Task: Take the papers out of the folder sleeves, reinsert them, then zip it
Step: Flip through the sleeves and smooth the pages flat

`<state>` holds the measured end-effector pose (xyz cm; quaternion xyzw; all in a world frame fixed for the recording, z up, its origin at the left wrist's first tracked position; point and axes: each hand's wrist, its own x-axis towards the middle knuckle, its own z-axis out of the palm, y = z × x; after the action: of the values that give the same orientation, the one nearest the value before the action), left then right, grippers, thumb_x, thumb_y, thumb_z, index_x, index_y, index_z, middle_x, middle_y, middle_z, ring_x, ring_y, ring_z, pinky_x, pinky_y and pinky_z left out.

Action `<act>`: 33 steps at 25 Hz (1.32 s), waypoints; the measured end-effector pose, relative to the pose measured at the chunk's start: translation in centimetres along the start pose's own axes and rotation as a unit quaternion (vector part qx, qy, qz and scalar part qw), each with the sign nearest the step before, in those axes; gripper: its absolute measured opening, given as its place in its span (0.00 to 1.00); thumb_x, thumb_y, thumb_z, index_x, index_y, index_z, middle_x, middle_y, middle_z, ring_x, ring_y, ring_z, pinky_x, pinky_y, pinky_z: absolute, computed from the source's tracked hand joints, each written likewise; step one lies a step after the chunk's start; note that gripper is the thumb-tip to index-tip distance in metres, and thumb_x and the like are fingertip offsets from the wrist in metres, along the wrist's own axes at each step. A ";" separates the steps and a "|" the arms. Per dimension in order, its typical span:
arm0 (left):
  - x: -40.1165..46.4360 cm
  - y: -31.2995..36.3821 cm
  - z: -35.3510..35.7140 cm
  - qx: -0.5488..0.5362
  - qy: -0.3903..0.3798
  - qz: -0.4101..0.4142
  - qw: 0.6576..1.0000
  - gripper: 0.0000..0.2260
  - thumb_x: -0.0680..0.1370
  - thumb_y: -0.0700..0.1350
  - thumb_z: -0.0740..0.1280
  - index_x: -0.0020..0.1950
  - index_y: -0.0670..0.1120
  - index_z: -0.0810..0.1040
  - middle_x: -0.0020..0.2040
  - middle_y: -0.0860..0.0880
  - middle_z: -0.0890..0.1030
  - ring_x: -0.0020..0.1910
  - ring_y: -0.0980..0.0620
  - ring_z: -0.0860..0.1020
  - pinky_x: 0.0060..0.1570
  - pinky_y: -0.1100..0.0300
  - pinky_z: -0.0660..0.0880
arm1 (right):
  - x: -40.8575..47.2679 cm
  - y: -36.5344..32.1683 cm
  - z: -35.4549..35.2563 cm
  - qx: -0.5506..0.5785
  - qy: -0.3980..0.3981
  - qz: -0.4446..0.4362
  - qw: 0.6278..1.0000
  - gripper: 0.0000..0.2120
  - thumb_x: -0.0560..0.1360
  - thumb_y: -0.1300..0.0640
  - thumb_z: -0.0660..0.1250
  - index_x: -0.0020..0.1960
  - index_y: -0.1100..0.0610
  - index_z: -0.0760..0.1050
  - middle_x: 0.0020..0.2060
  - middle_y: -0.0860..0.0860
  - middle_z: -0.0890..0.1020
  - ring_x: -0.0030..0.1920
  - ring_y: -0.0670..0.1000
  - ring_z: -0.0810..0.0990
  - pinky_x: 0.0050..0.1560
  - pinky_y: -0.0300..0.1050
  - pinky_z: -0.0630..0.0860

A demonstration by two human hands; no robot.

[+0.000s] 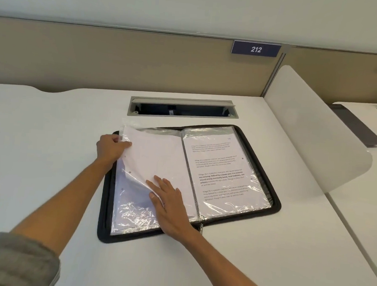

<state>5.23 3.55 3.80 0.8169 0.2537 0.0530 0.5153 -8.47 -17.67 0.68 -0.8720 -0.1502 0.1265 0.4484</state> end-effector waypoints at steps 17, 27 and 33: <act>2.8 5.7 1.2 -0.116 -0.085 -0.062 0.988 0.16 0.79 0.40 0.66 0.33 0.45 0.66 0.29 0.48 0.69 0.27 0.51 0.66 0.24 0.63 0.66 | 1.3 0.5 2.2 -0.243 0.168 -0.184 0.937 0.25 0.72 0.66 0.70 0.68 0.57 0.72 0.64 0.53 0.79 0.62 0.51 0.79 0.53 0.46 0.81; -2.9 3.5 2.7 -0.168 -0.180 -0.016 0.969 0.25 0.81 0.63 0.55 0.50 0.43 0.80 0.47 0.45 0.85 0.48 0.46 0.84 0.48 0.53 0.78 | 0.2 1.5 -7.9 0.267 0.410 0.097 0.867 0.08 0.81 0.58 0.62 0.59 0.52 0.75 0.49 0.45 0.81 0.50 0.47 0.82 0.43 0.41 0.82; -8.3 -0.5 7.4 0.109 -0.199 0.222 0.948 0.12 0.76 0.57 0.67 0.56 0.53 0.78 0.58 0.53 0.80 0.59 0.52 0.76 0.64 0.54 0.69 | -2.0 4.9 -12.2 0.368 0.498 0.166 0.767 0.19 0.82 0.42 0.56 0.66 0.51 0.72 0.57 0.48 0.80 0.58 0.48 0.79 0.62 0.53 0.76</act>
<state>0.45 -6.24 1.39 0.8978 -0.0379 -0.0255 0.4380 -5.25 -30.15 3.74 -0.5919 0.2989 -0.2075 0.7192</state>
